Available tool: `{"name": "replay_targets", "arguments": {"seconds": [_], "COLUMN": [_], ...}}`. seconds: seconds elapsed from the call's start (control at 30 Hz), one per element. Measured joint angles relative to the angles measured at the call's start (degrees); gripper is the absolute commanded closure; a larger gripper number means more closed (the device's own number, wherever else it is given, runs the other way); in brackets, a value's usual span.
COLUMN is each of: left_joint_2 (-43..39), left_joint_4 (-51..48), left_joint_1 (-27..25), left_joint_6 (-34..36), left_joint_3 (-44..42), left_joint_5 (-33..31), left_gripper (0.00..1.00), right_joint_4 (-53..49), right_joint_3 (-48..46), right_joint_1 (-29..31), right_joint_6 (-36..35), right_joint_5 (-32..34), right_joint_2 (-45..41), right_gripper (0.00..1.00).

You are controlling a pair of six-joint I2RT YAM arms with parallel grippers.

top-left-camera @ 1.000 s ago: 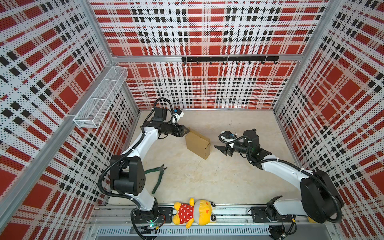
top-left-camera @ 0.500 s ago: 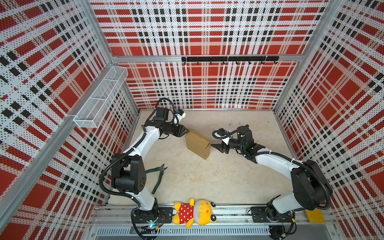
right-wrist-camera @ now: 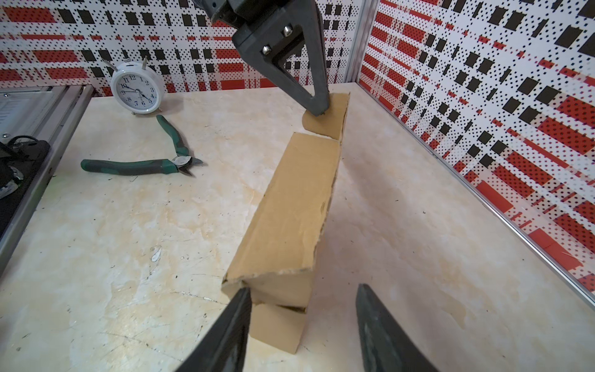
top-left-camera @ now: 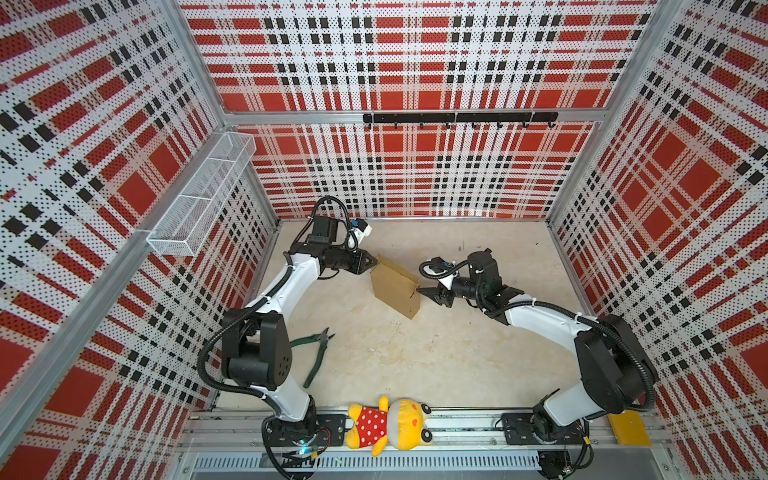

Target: Fold the paper box

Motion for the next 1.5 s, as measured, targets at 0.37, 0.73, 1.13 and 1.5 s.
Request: {"name": "replay_targets", "arguments": {"seconds": [0.37,0.73,1.13,1.5], "left_joint_2": [-0.11,-0.98,-1.07,-1.18], "left_joint_4": [0.5,2.86,4.2,3.15], "left_joint_1": [-0.24,-0.22,-0.11,0.0], "left_joint_6": [-0.02,0.74,1.11,4.63], "left_joint_3": [-0.5,-2.93,-3.72,-3.23], "left_joint_5": [0.35,0.66,1.11,0.59], "left_gripper": [0.89,0.95,1.0,1.0], "right_joint_4": [0.09,-3.61,-7.02,-7.02], "right_joint_3": [0.2,1.18,1.92,1.92], "right_joint_1": [1.05,1.57,1.57,1.6], "right_joint_6": [0.13,-4.33,-7.74,-7.74], "right_joint_5": [0.17,0.66,1.31,1.92], "right_joint_2": [0.37,0.35,0.35,0.22], "right_gripper": [0.51,0.51,0.51,0.52]}}
